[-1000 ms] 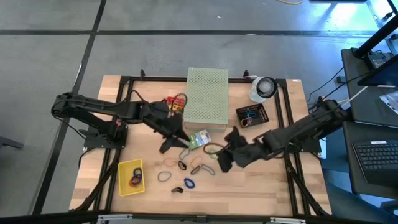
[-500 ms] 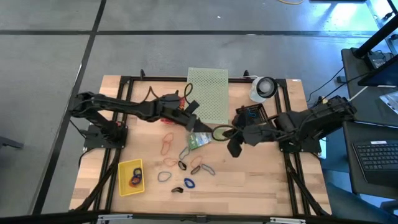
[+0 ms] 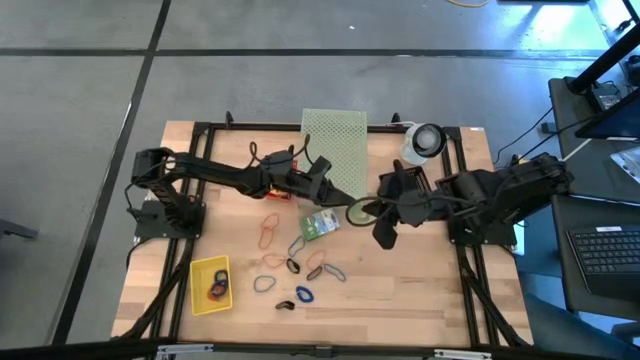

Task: Pick & Place Office Desk Supplies
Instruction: Put the green spring rubber band into the yellow bin

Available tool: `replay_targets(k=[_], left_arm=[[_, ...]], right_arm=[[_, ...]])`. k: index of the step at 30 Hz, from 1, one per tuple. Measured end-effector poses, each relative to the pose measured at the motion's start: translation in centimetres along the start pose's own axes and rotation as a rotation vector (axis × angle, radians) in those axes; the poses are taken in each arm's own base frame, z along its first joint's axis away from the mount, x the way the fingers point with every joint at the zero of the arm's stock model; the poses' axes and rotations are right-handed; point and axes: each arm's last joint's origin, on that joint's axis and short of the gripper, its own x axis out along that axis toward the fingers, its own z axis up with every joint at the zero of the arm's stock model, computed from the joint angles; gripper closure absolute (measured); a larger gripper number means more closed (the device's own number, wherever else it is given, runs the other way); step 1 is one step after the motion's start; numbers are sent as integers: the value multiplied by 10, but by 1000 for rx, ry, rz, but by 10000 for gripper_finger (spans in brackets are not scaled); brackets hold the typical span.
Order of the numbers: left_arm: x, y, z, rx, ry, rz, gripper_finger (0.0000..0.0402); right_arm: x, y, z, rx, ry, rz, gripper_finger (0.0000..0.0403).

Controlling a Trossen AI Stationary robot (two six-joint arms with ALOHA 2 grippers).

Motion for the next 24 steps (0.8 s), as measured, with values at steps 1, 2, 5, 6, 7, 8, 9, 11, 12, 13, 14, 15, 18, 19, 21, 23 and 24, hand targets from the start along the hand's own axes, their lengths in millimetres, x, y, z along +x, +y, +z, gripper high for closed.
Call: replay_targets(k=[1,2,5,6,7,8,9,11,12,13,14,15,18,19,21,23,24], left_arm=[[-1,0,3,11,2,-4,240],[-3,-1,6,20,3,-8,240],[-8,-2,15,32,-7,-12,240],[-10,-3,17,35,-14,-13,240],[-11,-3,19,37,-18,-14,240],[-11,-3,20,39,-17,-15,240],[-12,-3,21,40,-17,-15,240],[-12,-3,21,38,-3,-11,240],[-12,-2,21,38,2,-11,240],[-12,-2,21,42,5,-12,240],[-12,-3,21,50,5,-13,240],[-12,-3,21,53,6,-13,240],[-11,-3,19,49,12,-15,240],[-11,-3,18,49,14,-16,240],[-10,-4,16,48,22,-18,240],[-8,-4,13,47,30,-21,240],[-8,-5,12,47,31,-24,240]], right_arm=[[-1,-1,0,-1,8,-7,399],[-2,-1,0,-4,17,-11,399],[-5,0,0,-4,20,-6,399],[-6,0,1,-3,18,-2,399],[-7,1,2,-3,16,1,399],[-7,1,2,-1,16,6,399],[-8,1,3,0,13,8,399],[-10,1,5,-2,7,12,399],[-10,1,6,-2,4,13,399],[-11,1,6,-2,3,13,399],[-11,1,6,-5,3,13,399],[-10,1,6,-7,2,12,399],[-10,0,8,-12,0,8,399],[-10,-1,8,-11,-1,7,399],[-9,-2,9,-5,-5,3,399],[-8,-3,10,0,0,6,399],[-8,-4,10,1,3,9,399]])
